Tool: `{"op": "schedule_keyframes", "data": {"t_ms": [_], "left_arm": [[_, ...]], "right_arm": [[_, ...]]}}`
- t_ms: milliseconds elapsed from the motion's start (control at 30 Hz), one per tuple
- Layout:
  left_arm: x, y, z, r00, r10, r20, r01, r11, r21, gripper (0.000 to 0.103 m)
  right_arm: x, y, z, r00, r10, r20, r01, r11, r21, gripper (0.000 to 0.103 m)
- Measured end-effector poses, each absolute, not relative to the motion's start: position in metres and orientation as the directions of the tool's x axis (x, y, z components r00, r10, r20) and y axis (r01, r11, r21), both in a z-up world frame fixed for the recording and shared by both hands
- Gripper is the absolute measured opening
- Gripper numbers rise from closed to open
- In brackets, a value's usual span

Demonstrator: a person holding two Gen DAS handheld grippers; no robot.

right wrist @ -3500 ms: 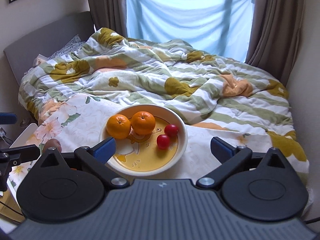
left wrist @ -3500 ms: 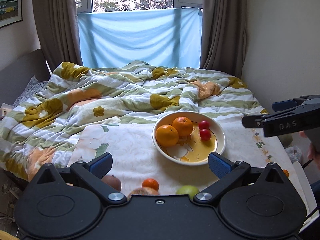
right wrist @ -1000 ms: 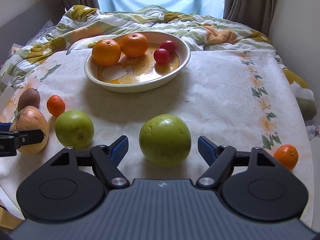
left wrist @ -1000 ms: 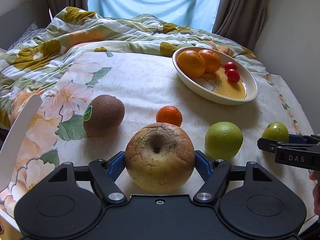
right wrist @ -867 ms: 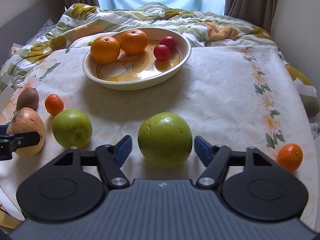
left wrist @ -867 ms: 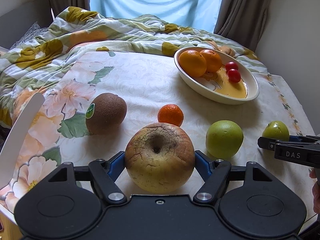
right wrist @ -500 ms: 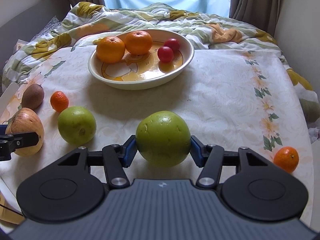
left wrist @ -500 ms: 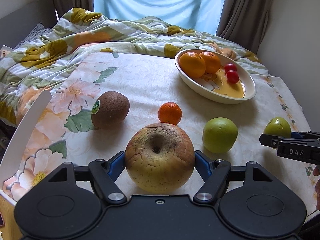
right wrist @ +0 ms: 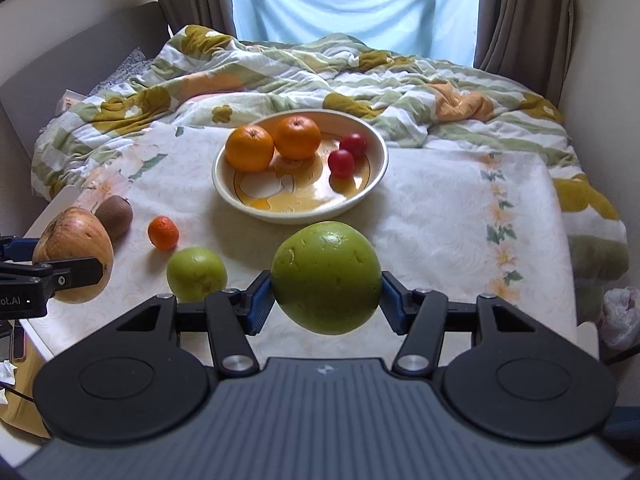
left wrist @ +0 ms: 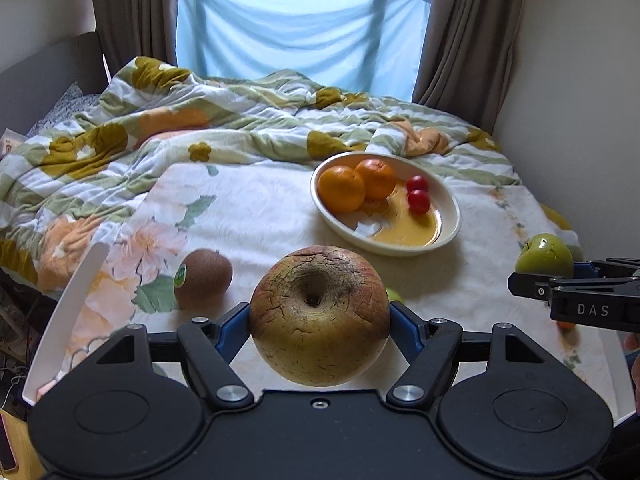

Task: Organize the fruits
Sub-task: 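Carry the apple and pomelo over the white bowl with both grippers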

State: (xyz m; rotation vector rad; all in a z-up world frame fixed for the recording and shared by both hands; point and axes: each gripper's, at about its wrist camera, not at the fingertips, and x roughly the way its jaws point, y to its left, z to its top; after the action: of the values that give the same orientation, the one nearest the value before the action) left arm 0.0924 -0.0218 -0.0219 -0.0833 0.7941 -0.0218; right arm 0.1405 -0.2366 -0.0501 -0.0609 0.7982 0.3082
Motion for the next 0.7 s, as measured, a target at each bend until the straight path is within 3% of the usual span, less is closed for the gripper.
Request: {"op": "schedule_keyframes", "data": {"t_ms": [333, 700], "left_arm": [[0.111, -0.046, 0.014, 0.753, -0.063, -0.655, 0.009, 0.996, -0.086, 0.077], [0.164, -0.066, 0.012, 0.747, -0.096, -0.658, 0.064, 0.995, -0.073, 0.077]], "right_arm": [[0.146, -0.257, -0.006, 0.675, 0.279, -0.683, -0.349, 0.936, 0.038, 0.071], [0.184, -0.272, 0.005, 0.7, 0.268, -0.662, -0.317, 0.947, 0.048, 0.071]]}}
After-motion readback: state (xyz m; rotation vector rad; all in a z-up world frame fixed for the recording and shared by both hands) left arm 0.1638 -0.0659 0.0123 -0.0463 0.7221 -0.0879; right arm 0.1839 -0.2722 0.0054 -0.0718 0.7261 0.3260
